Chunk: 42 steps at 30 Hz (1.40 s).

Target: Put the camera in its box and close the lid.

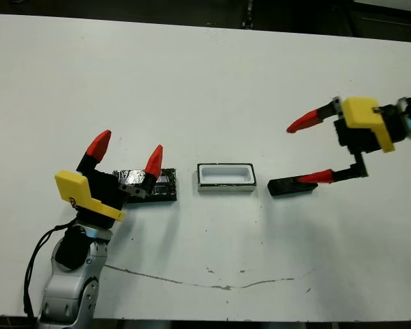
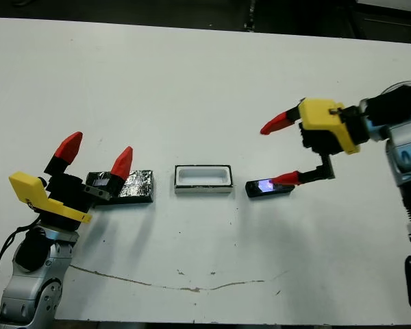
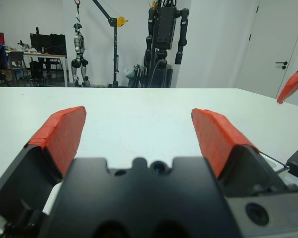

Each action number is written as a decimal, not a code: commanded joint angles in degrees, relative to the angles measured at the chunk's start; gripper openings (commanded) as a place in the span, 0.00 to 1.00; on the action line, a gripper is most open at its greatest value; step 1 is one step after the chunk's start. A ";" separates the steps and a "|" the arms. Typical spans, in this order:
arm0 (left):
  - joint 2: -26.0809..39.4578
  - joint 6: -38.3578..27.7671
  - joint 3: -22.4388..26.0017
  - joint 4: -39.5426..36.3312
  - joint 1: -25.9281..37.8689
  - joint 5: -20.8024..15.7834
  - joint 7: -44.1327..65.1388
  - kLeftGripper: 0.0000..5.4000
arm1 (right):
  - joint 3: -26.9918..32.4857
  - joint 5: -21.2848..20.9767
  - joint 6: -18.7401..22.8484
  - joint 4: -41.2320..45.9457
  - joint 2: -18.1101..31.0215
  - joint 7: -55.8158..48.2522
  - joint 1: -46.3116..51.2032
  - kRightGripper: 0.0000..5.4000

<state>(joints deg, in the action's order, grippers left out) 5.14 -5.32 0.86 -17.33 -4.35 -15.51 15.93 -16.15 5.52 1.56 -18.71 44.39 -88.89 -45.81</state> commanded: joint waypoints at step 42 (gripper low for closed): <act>-0.10 0.15 -0.50 -0.10 -0.98 0.48 -0.03 1.00 | -1.64 -4.46 0.91 -7.93 -8.10 7.76 8.84 0.71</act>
<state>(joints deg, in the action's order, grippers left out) 4.90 -5.35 0.55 -17.37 -4.44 -15.35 15.94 -18.02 1.36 2.96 -25.67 36.43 -82.23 -38.49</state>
